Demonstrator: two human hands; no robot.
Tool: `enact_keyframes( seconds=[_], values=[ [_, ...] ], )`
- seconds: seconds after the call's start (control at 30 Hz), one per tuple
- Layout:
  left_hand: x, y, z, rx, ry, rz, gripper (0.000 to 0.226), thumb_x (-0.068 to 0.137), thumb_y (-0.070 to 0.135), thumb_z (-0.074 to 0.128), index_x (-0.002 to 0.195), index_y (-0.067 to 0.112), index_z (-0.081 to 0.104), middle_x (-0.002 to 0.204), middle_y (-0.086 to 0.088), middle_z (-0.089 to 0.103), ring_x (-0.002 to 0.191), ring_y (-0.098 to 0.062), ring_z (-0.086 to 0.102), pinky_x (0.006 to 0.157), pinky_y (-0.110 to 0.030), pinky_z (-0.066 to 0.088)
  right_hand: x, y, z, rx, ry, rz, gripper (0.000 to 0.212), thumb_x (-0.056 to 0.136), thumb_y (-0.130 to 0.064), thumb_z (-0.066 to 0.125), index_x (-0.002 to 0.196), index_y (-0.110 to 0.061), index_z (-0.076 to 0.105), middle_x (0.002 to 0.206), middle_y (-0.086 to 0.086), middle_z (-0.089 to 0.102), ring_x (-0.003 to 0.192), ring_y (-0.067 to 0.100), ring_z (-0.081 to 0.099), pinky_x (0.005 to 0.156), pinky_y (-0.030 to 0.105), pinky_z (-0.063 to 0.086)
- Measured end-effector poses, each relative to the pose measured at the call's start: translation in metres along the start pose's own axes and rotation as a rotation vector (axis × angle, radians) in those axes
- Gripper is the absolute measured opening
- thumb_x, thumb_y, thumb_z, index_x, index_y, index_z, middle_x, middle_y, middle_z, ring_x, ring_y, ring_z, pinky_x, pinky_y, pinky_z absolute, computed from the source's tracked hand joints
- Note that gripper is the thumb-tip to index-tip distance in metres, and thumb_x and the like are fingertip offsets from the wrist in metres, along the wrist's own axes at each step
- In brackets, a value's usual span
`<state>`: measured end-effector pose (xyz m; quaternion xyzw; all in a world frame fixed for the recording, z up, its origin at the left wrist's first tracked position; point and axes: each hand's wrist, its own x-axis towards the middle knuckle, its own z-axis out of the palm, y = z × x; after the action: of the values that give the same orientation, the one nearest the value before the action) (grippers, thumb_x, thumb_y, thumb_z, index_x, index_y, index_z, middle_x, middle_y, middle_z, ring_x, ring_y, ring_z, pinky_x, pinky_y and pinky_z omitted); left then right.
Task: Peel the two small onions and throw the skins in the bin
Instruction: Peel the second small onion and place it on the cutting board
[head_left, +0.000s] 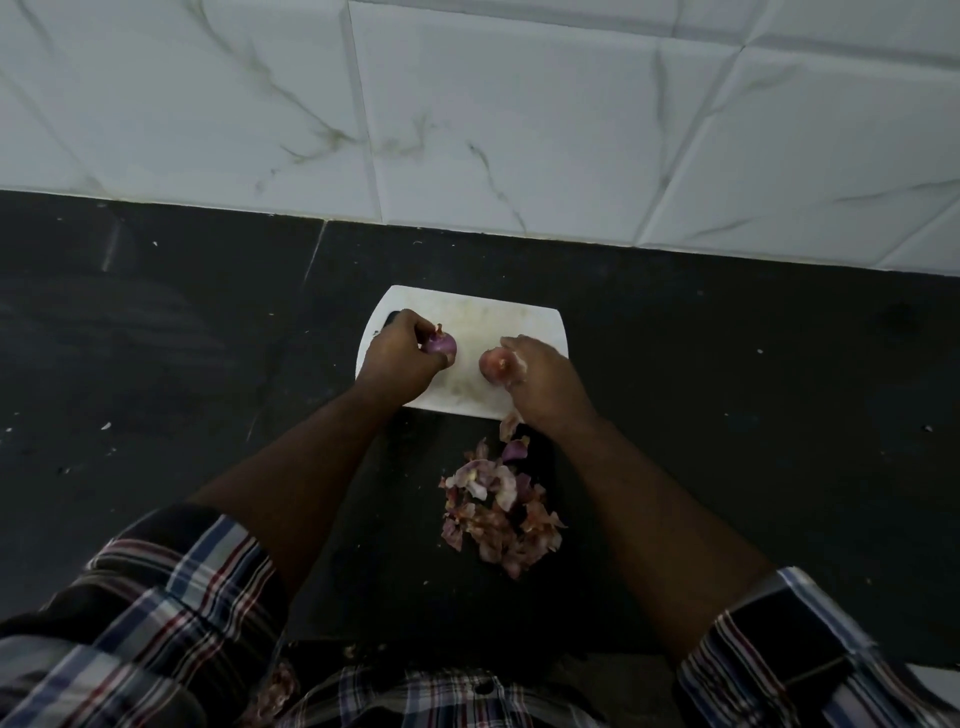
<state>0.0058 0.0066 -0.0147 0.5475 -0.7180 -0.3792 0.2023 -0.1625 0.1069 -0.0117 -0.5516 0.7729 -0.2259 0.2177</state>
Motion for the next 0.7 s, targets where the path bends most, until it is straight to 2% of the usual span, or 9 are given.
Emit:
enact_keyframes(
  seconds=[0.1, 0.2, 0.37, 0.43, 0.53, 0.63, 0.7],
  values=[
    [0.009, -0.001, 0.006, 0.011, 0.001, -0.006, 0.037, 0.082, 0.029, 0.08, 0.109, 0.017, 0.059, 0.116, -0.002, 0.063, 0.098, -0.014, 0.058, 0.069, -0.022, 0.039, 0.007, -0.001, 0.006, -0.042, -0.037, -0.011, 0.049, 0.091, -0.004, 0.056, 0.139, -0.012, 0.053, 0.143, 0.007, 0.055, 0.133, 0.023, 0.048, 0.11, 0.024, 0.03],
    [0.018, 0.002, 0.011, 0.03, 0.002, 0.005, 0.038, 0.082, 0.031, 0.08, 0.109, 0.017, 0.059, 0.112, 0.0, 0.064, 0.098, -0.015, 0.057, 0.076, -0.027, 0.039, 0.013, -0.002, 0.004, -0.025, -0.038, 0.02, 0.048, 0.092, -0.005, 0.054, 0.139, -0.013, 0.053, 0.14, 0.006, 0.058, 0.129, 0.022, 0.052, 0.107, 0.025, 0.034],
    [0.033, 0.005, 0.018, 0.07, 0.005, 0.02, 0.038, 0.083, 0.03, 0.079, 0.111, 0.015, 0.058, 0.109, -0.001, 0.066, 0.093, -0.016, 0.054, 0.076, -0.03, 0.037, 0.018, -0.001, 0.004, 0.008, -0.059, 0.019, 0.038, 0.09, -0.015, 0.061, 0.128, -0.014, 0.058, 0.124, 0.008, 0.065, 0.114, 0.026, 0.06, 0.093, 0.03, 0.043],
    [0.036, 0.003, 0.02, 0.069, -0.016, 0.023, 0.04, 0.084, 0.03, 0.078, 0.115, 0.014, 0.057, 0.112, -0.003, 0.065, 0.096, -0.014, 0.052, 0.077, -0.029, 0.037, 0.017, -0.003, 0.005, 0.033, -0.076, 0.009, 0.039, 0.092, -0.017, 0.06, 0.131, -0.015, 0.057, 0.127, 0.007, 0.065, 0.116, 0.025, 0.059, 0.098, 0.033, 0.044],
    [0.039, -0.001, 0.02, 0.057, -0.041, 0.016, 0.045, 0.085, 0.031, 0.077, 0.12, 0.012, 0.055, 0.116, -0.006, 0.065, 0.1, -0.015, 0.055, 0.078, -0.03, 0.039, 0.017, -0.004, 0.005, 0.043, -0.091, 0.006, 0.044, 0.094, -0.017, 0.058, 0.138, -0.015, 0.056, 0.137, 0.006, 0.06, 0.128, 0.022, 0.053, 0.108, 0.031, 0.037],
    [0.041, -0.004, 0.02, 0.041, -0.051, -0.02, 0.048, 0.085, 0.034, 0.078, 0.12, 0.012, 0.054, 0.115, -0.008, 0.065, 0.095, -0.018, 0.058, 0.074, -0.031, 0.041, 0.018, -0.003, 0.003, 0.01, -0.093, 0.019, 0.049, 0.087, -0.006, 0.06, 0.136, -0.013, 0.058, 0.136, 0.008, 0.06, 0.127, 0.025, 0.053, 0.107, 0.031, 0.038],
    [0.041, -0.005, 0.019, 0.031, -0.065, -0.032, 0.052, 0.083, 0.035, 0.079, 0.122, 0.012, 0.054, 0.116, -0.008, 0.065, 0.096, -0.02, 0.061, 0.075, -0.032, 0.042, 0.018, -0.002, 0.003, -0.005, -0.08, 0.031, 0.043, 0.085, -0.006, 0.061, 0.127, -0.013, 0.061, 0.125, 0.01, 0.065, 0.117, 0.028, 0.057, 0.099, 0.038, 0.045]
  ],
)
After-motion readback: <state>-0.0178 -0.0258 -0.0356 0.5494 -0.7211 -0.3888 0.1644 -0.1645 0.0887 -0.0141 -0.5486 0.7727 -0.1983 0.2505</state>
